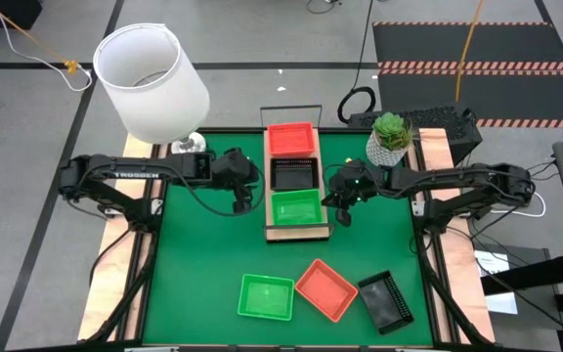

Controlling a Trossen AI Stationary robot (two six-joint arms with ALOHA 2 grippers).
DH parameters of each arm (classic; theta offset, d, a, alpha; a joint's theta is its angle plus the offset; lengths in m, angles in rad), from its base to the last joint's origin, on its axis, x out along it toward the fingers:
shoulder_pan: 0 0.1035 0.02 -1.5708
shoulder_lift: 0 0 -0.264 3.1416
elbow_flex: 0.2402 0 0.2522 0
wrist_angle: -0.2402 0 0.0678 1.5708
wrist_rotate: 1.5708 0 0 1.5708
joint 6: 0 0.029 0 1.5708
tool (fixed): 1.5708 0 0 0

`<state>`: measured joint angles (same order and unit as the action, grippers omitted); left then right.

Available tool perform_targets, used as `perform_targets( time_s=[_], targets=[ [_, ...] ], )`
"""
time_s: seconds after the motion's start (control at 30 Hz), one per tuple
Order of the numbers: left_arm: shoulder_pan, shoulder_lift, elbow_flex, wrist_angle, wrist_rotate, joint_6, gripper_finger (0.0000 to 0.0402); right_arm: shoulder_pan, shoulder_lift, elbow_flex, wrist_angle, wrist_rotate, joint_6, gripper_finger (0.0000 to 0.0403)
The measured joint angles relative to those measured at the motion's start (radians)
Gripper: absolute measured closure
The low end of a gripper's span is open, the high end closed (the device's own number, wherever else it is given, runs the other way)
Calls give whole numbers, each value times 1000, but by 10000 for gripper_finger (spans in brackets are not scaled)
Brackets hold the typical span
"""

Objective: Stack baskets on shelf by color
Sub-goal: Adjust the bins on the shelf, then stack the orange bin on the orange bin on the shelf

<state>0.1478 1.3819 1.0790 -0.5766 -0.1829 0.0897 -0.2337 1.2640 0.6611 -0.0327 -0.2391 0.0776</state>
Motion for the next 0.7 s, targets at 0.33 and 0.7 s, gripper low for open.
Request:
perform_targets(
  time_s=[0.33,0.7],
  targets=[
    [0,0,0,-3,0,3,256,0,0,0,-4,1,5,403],
    [0,0,0,1,1,-16,256,3,-170,0,-255,226,38,400]
  ],
)
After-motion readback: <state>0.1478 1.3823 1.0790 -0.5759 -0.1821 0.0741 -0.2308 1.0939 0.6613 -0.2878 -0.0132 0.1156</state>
